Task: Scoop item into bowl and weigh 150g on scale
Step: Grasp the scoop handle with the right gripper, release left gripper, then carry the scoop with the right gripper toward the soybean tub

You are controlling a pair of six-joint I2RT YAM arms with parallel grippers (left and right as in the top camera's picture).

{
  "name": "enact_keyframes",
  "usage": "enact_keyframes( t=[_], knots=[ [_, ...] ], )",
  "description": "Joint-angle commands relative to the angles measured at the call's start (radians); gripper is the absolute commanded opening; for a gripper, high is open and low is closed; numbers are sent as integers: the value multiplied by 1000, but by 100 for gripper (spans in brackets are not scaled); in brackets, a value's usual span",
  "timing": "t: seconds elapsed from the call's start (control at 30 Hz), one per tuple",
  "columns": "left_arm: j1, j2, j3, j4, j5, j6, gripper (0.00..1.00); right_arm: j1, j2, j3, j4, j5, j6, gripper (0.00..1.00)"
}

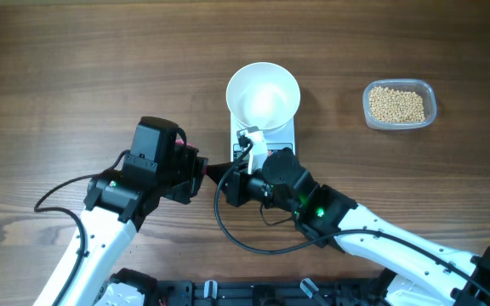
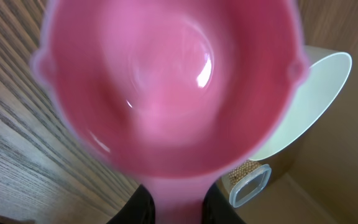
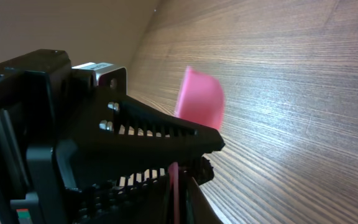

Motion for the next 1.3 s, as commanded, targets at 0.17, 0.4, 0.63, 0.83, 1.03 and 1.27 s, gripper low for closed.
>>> enact_keyframes(
  t=[0.17, 0.4, 0.63, 0.83, 1.03, 1.27],
  knots=[
    [-4, 1, 16, -5, -16, 46, 100, -3, 13, 13, -17, -21, 10, 5],
    [-4, -101, 26, 16, 7, 230, 100, -23, -31, 13, -74, -1, 31, 5],
    [-4, -378, 29, -7, 7, 386, 100, -85, -314, 14, -350, 108, 27, 4],
    [-5, -550, 29, -141, 11, 523, 99, -87, -689, 14, -714, 266, 33, 5],
    [-82, -528, 29, -197, -37, 588, 99, -87, -821, 115, -1061, 420, 67, 5],
    [-204, -319, 29, -146, -237, 652, 99, -87, -790, 200, -1184, 636, 83, 5]
  ],
)
